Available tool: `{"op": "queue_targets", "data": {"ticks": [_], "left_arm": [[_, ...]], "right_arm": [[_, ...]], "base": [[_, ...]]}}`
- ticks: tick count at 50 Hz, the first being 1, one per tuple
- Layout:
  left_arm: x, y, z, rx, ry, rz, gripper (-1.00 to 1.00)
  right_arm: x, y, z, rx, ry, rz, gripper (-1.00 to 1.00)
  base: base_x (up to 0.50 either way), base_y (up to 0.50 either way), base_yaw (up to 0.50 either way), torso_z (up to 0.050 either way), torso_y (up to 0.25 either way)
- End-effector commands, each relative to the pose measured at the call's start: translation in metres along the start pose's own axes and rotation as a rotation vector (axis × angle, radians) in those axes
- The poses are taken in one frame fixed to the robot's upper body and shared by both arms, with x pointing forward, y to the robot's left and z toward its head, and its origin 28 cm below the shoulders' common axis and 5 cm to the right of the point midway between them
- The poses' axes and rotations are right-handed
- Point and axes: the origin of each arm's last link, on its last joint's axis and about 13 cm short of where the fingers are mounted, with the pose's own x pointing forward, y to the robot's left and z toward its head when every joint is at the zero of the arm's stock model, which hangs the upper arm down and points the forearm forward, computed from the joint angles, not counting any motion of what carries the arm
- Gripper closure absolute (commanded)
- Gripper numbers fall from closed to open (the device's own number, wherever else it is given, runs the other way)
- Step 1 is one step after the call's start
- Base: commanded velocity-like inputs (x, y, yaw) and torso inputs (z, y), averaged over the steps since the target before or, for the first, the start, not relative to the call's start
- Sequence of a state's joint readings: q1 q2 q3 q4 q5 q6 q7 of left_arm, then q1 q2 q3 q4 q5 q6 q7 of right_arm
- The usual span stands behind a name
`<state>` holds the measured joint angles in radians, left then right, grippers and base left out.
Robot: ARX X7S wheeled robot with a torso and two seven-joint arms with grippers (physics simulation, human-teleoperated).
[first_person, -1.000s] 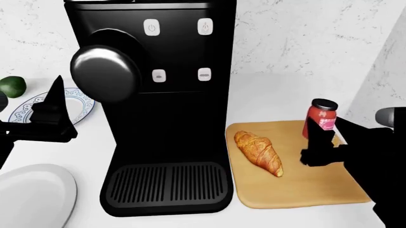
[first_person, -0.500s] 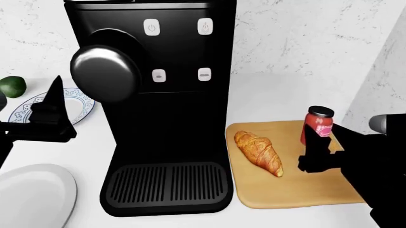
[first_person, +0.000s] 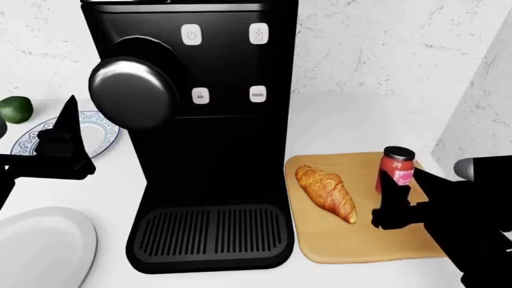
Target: From the different types of pastries on the counter, select a croissant and place it on the cutting board. Then retrieve a jar of jam from the cabinet and place it alongside the croissant on the cutting board.
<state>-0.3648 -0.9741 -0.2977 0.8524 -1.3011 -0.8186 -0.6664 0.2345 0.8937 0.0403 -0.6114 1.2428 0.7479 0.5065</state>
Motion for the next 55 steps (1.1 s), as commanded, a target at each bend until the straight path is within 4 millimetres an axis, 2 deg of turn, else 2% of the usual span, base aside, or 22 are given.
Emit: {"op": "queue_targets", "data": {"ticks": [1, 37, 38, 55], "left_arm": [[0.0, 0.0, -0.001, 0.001, 0.002, 0.0, -1.0], [0.0, 0.0, 0.001, 0.0, -0.001, -0.002, -1.0], [0.0, 0.0, 0.001, 0.0, -0.002, -0.002, -1.0], [0.0, 0.0, 0.004, 0.0, -0.007, 0.0, -1.0]], "right_arm": [[0.0, -0.001, -0.004, -0.019, -0.008, -0.005, 1.0], [-0.006, -0.003, -0.016, -0.019, 0.004, 0.008, 1.0], [-0.006, -0.003, -0.016, -0.019, 0.004, 0.008, -1.0], [-0.008, -0.004, -0.015, -0.026, 0.003, 0.01, -1.0]], "base": [[0.0, 0.0, 0.0, 0.0, 0.0], [0.0, 0.0, 0.0, 0.0, 0.001], [0.0, 0.0, 0.0, 0.01, 0.0], [0.0, 0.0, 0.0, 0.0, 0.0]]}}
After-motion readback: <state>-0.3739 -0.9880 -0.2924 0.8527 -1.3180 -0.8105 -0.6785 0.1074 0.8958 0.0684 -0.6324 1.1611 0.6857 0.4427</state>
